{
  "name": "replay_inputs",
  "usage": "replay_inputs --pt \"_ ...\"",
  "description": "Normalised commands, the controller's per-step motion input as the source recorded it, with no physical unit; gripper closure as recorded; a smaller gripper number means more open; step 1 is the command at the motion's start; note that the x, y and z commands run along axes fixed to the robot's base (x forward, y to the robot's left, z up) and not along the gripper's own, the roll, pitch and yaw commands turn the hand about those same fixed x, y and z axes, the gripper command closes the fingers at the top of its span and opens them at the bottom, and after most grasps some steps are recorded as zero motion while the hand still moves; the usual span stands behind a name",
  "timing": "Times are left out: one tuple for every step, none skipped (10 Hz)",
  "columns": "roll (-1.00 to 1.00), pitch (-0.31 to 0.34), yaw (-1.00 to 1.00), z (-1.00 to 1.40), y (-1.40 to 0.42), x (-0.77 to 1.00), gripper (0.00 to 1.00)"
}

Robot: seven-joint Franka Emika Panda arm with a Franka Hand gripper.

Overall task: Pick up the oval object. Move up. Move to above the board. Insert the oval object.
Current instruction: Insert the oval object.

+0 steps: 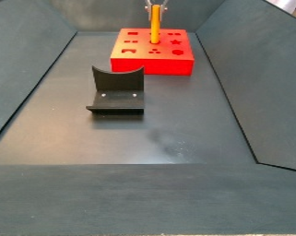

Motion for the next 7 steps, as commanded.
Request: replay_inputs --pt "0.06 0.004 0.01 -0.06 0.00 0.13 1.00" --pt "0.06 0.000 0.01 -0.09 0.00 0.12 1.00" --pt "0.09 0.000 0.01 -0.19 0.00 0.07 1.00" --pt "0.15 0.000 0.01 -0.50 -0.05 0.07 1.00" --pt "0.23 0.000 0.01 -0.71 -0.10 0.00 1.00" --pt "0.18 0.000 0.00 -0.57 -0.07 0.00 1.00" --pt "0.02 -0.007 0.00 -0.30 -0.02 -0.10 1.00"
